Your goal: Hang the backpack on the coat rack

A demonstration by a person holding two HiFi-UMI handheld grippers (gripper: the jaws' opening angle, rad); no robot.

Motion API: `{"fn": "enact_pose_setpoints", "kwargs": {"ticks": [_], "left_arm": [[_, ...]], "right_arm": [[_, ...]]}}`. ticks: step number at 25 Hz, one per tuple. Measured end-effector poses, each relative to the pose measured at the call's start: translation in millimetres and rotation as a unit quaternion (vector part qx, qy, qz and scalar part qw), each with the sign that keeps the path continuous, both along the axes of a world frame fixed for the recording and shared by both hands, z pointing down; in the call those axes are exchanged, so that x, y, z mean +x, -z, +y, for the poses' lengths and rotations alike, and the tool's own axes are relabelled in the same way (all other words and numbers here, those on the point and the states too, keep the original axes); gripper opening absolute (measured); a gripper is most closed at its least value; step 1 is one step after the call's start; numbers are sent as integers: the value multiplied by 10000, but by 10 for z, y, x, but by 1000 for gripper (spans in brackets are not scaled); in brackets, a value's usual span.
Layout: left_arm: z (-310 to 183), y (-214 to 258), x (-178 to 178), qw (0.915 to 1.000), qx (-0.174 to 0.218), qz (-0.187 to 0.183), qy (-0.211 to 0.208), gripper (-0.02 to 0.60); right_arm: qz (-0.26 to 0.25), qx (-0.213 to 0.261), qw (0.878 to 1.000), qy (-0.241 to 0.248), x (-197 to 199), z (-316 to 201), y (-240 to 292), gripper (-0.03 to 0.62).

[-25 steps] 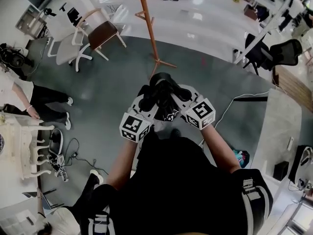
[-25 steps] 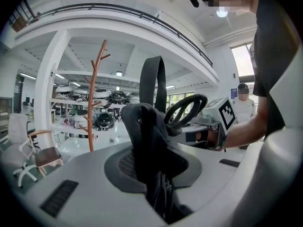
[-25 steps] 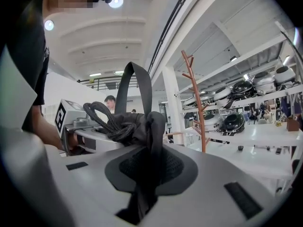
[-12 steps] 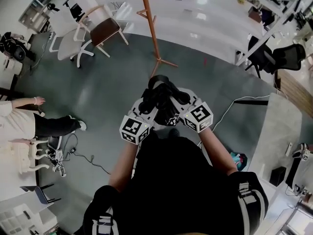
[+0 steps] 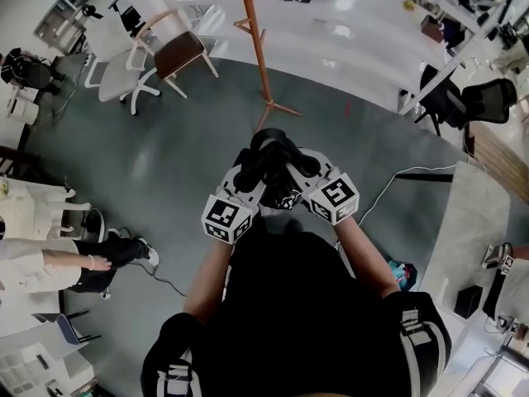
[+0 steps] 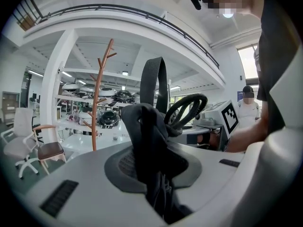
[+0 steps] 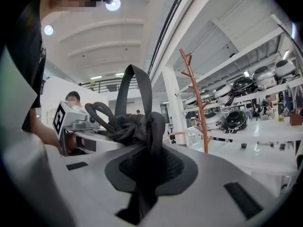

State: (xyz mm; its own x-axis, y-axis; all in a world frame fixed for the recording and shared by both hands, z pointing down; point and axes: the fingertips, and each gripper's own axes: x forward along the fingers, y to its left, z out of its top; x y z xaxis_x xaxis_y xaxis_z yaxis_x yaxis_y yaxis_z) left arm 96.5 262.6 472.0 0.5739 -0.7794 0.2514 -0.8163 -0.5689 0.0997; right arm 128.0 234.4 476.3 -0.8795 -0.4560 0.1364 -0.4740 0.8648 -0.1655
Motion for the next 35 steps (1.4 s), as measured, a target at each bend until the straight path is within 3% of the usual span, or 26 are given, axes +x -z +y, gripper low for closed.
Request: {"fn": "enact_pose_setpoints", "kwargs": {"ticks": [11, 35], "left_arm": [[-270, 35, -426, 9997, -61, 32, -243, 89], [-1089, -152, -1585, 9928, -162, 204, -1166, 89]], "right_arm": [[-40, 11, 10000, -73, -415, -242, 33, 60], [161, -186, 9945, -1016, -1542, -1011, -151, 61]]}}
